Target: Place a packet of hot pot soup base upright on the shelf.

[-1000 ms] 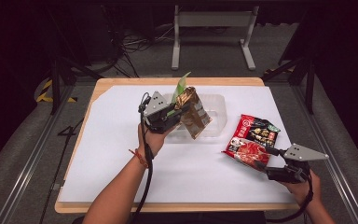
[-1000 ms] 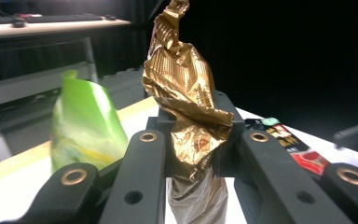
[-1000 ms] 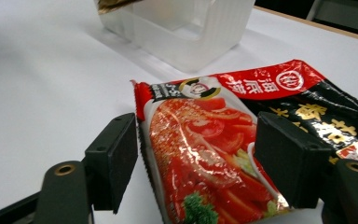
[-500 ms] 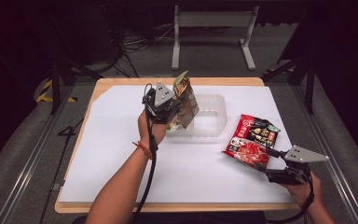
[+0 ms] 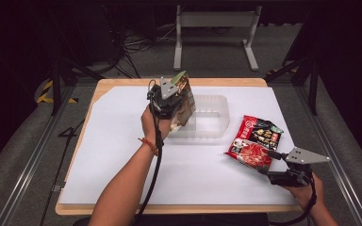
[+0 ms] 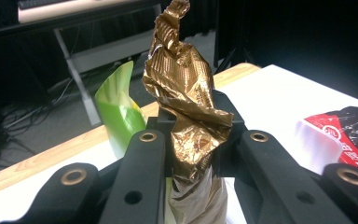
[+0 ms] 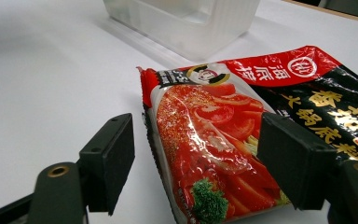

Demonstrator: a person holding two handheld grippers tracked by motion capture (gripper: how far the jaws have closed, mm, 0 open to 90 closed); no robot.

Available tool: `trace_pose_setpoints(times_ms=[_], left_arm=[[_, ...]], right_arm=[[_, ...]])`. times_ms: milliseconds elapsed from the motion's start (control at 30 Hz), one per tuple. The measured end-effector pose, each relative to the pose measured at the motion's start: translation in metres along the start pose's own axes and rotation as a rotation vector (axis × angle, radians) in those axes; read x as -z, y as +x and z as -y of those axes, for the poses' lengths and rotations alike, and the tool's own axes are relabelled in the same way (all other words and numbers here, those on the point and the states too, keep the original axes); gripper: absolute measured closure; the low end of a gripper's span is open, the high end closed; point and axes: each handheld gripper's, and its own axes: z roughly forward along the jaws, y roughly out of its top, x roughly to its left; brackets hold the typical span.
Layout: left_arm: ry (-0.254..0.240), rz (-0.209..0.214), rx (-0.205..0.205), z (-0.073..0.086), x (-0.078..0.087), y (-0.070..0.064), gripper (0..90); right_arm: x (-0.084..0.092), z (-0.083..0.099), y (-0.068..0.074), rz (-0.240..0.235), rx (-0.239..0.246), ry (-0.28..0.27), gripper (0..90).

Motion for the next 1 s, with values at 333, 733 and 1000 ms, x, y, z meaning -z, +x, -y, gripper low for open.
trace_pose_setpoints(times_ms=[333, 733, 1000], left_arm=[[0.05, 0.0, 0.06, -0.017, -0.018, -0.008, 76.9], [0.03, 0.01, 0.157, -0.024, -0.024, -0.02, 76.3], [0.031, -0.056, 0.124, -0.015, -0.019, -0.017, 76.6]], right_arm=[[-0.002, 0.002, -0.002, 0.003, -0.009, 0.015, 27.4], [-0.005, 0.002, -0.001, 0.002, -0.013, 0.034, 27.4], [-0.004, 0.003, -0.002, -0.001, -0.014, 0.029, 27.2]])
